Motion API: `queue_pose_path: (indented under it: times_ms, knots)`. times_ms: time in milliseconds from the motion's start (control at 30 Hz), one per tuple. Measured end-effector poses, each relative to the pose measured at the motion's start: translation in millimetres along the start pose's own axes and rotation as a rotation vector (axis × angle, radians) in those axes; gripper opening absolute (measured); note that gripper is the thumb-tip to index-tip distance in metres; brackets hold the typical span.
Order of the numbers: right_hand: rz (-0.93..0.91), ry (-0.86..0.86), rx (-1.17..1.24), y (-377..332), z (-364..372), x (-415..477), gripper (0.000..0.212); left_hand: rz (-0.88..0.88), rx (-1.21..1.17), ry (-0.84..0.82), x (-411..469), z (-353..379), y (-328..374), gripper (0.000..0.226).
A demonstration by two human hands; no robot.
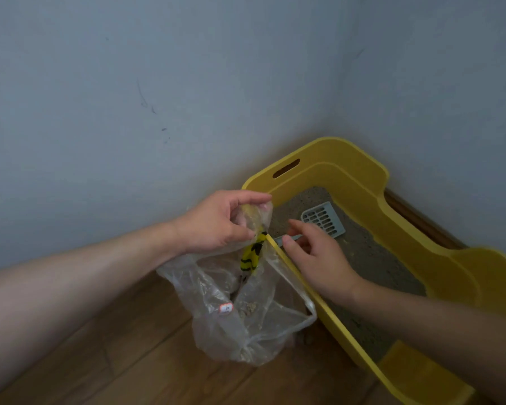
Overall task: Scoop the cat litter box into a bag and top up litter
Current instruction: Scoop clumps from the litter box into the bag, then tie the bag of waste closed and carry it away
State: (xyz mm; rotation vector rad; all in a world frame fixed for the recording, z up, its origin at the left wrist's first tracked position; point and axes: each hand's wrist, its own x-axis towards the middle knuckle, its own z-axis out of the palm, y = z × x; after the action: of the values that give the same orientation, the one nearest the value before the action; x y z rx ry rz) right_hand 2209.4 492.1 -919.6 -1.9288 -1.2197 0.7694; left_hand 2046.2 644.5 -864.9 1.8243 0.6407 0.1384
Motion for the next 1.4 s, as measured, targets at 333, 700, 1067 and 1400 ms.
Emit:
queue_pose_path:
  times_ms: [333, 700, 1067, 1400]
  knots:
    - [-0.154, -0.082, -0.222, -38.7, 1.4, -28.5, 0.063, 0.011, 0.121, 0.087, -51.6, -23.4, 13.9, 0.069]
    - [-0.072, -0.202, -0.573, -66.3, 9.7, -40.7, 0.023, 0.051, 0.232, 0.189, -103.4, -39.6, 14.9, 0.075]
    - [-0.042, -0.094, -0.295, -87.6, -2.8, -43.5, 0.031, -0.157, 0.598, 0.287, -130.9, -52.6, -7.9, 0.087]
    - [-0.122, -0.130, 0.042, -105.3, -19.7, -47.8, 0.026, -0.166, 0.782, 0.209, -134.2, -62.0, -20.7, 0.023]
